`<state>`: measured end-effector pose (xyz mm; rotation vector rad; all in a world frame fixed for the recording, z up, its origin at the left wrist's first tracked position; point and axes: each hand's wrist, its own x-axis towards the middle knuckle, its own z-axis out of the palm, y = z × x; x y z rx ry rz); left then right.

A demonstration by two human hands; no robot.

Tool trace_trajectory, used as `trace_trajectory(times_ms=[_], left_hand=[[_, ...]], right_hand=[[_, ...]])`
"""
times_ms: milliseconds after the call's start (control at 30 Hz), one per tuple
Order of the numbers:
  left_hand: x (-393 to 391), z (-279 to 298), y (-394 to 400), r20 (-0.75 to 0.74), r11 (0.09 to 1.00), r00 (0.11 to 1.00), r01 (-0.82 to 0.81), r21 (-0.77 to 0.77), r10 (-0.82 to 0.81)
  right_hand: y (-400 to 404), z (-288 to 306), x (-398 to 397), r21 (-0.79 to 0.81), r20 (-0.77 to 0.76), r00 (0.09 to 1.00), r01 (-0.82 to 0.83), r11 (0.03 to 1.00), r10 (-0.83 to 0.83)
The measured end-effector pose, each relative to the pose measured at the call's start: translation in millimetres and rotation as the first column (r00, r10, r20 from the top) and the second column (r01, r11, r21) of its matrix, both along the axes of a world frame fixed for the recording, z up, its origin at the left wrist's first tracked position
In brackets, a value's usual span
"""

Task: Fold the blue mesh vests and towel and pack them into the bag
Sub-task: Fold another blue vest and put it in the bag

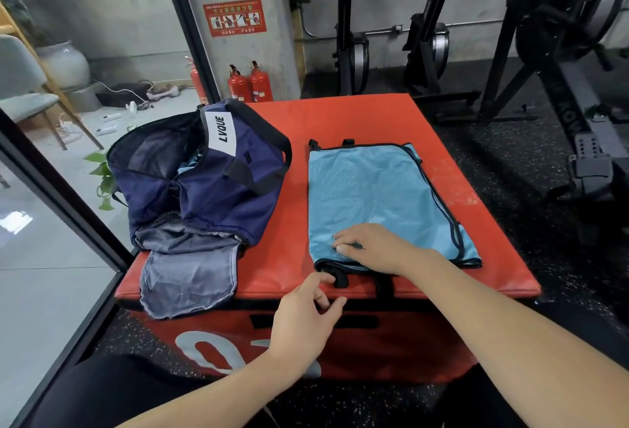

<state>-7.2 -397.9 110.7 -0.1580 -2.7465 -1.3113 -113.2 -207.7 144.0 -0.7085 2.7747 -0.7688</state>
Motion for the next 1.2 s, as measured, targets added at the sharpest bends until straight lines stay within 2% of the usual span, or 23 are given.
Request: trace_trajectory(times_ms=[233, 467, 700, 900, 1067, 1200], left_hand=[[3, -2, 2, 0.008, 0.999, 0.999, 0.044, 0.007, -0.044], [3, 3, 10, 0.198, 0.97, 0.97, 0.096, 0.225, -0.142], [4, 13, 16, 0.369, 0.957, 0.902, 0.128, 0.262, -0.222], [25, 22, 18, 0.439, 0.934, 0.882, 0.003, 0.358, -0.171], [40, 24, 13, 0.545, 0.832, 0.823, -0.184, 0.524, -0.161], [44, 28, 5, 0.483, 0.823, 0.874, -0.233, 0.518, -0.057]], right_hand=[[0, -5, -1, -0.026, 0.002, 1.0, 0.009, 1.0, -0.009], [0, -11, -3, -0.034, 0.001, 0.999, 0.052, 0.998, -0.052], [1, -11, -3, -0.033, 0.007, 0.999, 0.046, 0.998, -0.045], [2, -11, -4, -0.011, 0.015, 0.999, 0.035, 0.999, -0.034], [3, -11, -6, -0.025, 0.043, 0.998, 0.043, 0.999, -0.042], [3, -10, -2, 0.007, 0.024, 0.999, 0.045, 0.999, -0.045]])
